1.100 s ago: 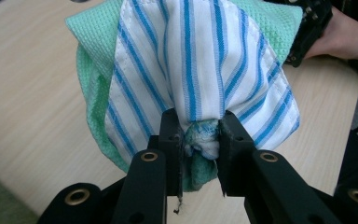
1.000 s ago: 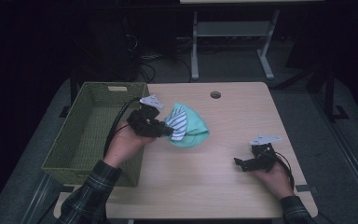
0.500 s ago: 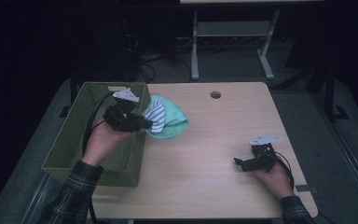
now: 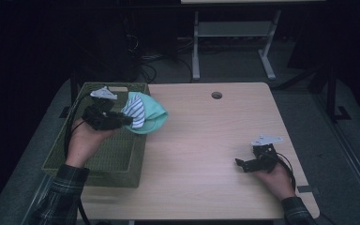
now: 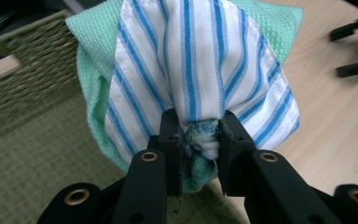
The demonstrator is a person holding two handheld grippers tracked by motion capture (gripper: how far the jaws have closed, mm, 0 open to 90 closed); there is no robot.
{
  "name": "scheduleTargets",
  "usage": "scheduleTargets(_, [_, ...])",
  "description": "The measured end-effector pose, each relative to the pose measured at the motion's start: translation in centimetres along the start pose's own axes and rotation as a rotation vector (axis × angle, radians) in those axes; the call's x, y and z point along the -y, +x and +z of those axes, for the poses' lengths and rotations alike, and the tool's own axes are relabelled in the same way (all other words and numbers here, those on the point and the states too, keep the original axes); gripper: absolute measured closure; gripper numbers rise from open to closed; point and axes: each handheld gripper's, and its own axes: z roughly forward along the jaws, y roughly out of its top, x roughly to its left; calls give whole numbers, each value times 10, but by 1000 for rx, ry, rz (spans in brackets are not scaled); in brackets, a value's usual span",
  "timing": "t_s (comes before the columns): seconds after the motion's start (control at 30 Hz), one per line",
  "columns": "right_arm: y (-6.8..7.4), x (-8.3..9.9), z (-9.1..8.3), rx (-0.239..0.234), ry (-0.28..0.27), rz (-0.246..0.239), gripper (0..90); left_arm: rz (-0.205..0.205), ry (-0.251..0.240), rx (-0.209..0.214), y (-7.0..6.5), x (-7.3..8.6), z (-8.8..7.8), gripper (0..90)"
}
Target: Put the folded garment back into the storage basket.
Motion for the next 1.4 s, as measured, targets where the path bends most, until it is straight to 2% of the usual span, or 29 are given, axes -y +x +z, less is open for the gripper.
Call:
scheduleTargets(0.23, [0,0,0,0,-1,0,31,-48,39,-95,21,21,7,738])
scheduleTargets(0.37, [0,0,0,0,0,0,31,-90,49,-108,34,36,12,738])
scheduleTargets(0.53, [0,0,0,0,0,-1,31,-123,71,-156,50,53,18,738])
scheduleTargets(0.83, [0,0,0,0,0,0,31,-199,142,-215,76,87,41,737])
scheduleTargets(0.93, [0,0,0,0,0,0,31,-212,163,-222,79,95,48,736])
scheduleTargets(1.07, [0,0,0,0,0,0,31,-204,191,-225,79,97,53,730])
scheduleTargets(1.23, [0,0,0,0,0,-1,31,-210,211,-209,80,101,58,717])
scheduleTargets(1.33, [0,0,0,0,0,0,31,-218,210,-201,81,103,60,692])
scheduleTargets(1.4, [0,0,0,0,0,-1,31,-222,211,-192,82,104,61,638])
